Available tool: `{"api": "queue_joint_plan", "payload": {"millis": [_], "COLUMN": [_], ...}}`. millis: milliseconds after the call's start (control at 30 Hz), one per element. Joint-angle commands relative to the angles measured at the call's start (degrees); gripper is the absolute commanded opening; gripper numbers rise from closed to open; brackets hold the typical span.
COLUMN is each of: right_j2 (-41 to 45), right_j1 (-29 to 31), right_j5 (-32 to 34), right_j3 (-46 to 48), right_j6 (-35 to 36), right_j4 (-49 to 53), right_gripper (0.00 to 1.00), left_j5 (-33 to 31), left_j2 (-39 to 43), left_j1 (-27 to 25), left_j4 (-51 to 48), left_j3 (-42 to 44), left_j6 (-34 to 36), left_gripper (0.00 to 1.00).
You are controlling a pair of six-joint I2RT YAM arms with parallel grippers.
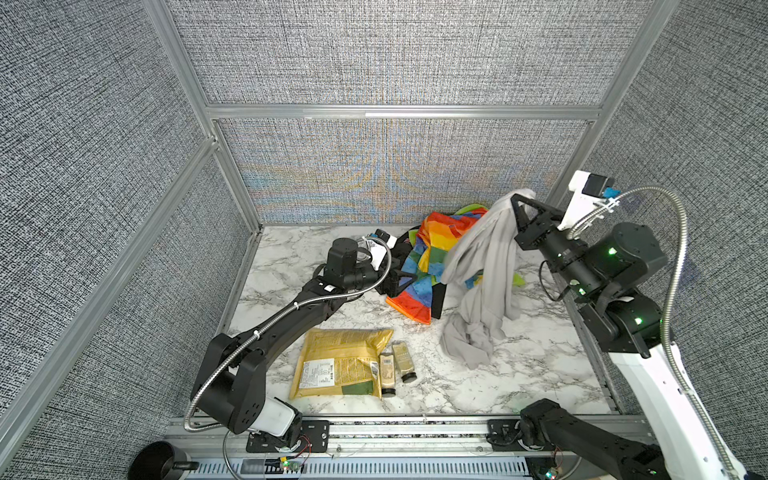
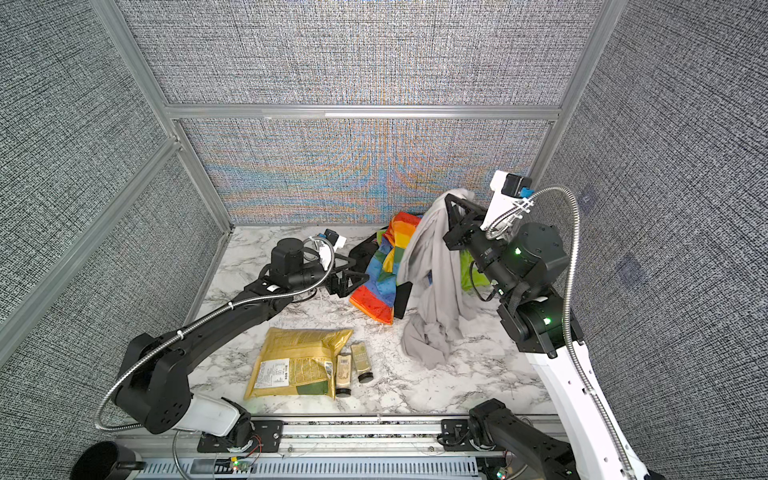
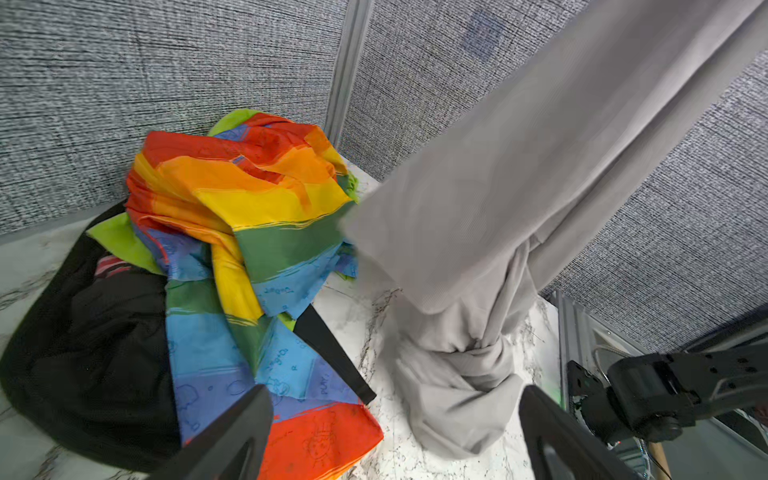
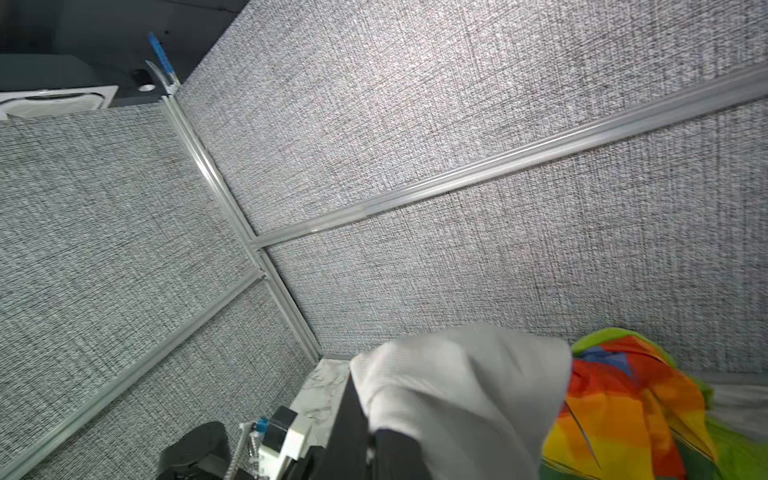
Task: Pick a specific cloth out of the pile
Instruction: 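Reach the left gripper to the hanging grey garment and grasp it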
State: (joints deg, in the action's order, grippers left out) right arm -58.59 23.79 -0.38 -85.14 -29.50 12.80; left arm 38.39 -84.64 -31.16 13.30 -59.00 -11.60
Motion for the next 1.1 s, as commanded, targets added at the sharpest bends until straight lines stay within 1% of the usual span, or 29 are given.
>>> {"api": "queue_joint_plan", "payload": {"millis": [0, 100, 300, 367, 400, 500, 633, 733, 867, 967, 1067], "right_j2": [-1.10, -2.00, -2.58, -2.41, -2.32, -2.18, -1.90, -1.54, -1.04, -1.08, -0.90], "right_j1": [1.23, 2.06, 2.92, 3.15, 3.19, 3.37, 3.45, 3.45, 3.45, 3.46, 3.45], "right_j5": [-1.05, -0.94, -0.29, 0.02, 0.12, 0.14, 0.38, 1.04, 2.48, 3.69, 3.34], "right_j3": [-2.51, -4.02, -4.21, -3.50, -3.07, -2.54, -2.15, -1.75, -1.75, -1.90, -1.37], "right_j6": [0.41, 0.23, -0.35, -0.73, -0.95, -1.35, -1.27, -1.10, -0.40, 0.05, -0.59], "right_j4": [-3.45, -2.63, -1.45, -1.79, -2.05, -2.25, -2.00, -2.07, -1.53, -0.43, -1.11], "right_gripper": [0.00, 0.00, 0.00, 0.00, 0.00, 0.00, 0.00, 0.00, 0.00, 0.00, 0.00], "left_j5": [0.08, -4.23, -9.23, -11.99, -14.42, -18.32, -16.39, -16.43, -14.68, -15.85, -16.56], "left_j2": [0.15, -1.59, -7.25, -8.90, -9.66, -11.51, -14.29, -16.99, -19.30, -20.48, -22.63], "left_j1": [-2.73, -6.56, -12.21, -13.50, -14.03, -14.46, -15.54, -17.36, -19.58, -20.50, -20.61], "left_j4": [10.22, 15.97, 21.00, 21.14, 20.67, 22.00, 23.17, 21.71, 23.22, 23.42, 23.12], "left_j3": [1.34, 3.42, 2.63, 1.61, 0.99, 0.12, -2.46, -5.30, -6.39, -6.55, -8.12], "left_j6": [-2.91, -3.90, -5.47, -5.39, -5.46, -6.16, -6.91, -6.33, -6.65, -7.29, -8.27], "left_gripper": [0.99, 0.99, 0.99, 0.99, 0.99, 0.99, 0.99, 0.99, 0.99, 0.99, 0.99]}}
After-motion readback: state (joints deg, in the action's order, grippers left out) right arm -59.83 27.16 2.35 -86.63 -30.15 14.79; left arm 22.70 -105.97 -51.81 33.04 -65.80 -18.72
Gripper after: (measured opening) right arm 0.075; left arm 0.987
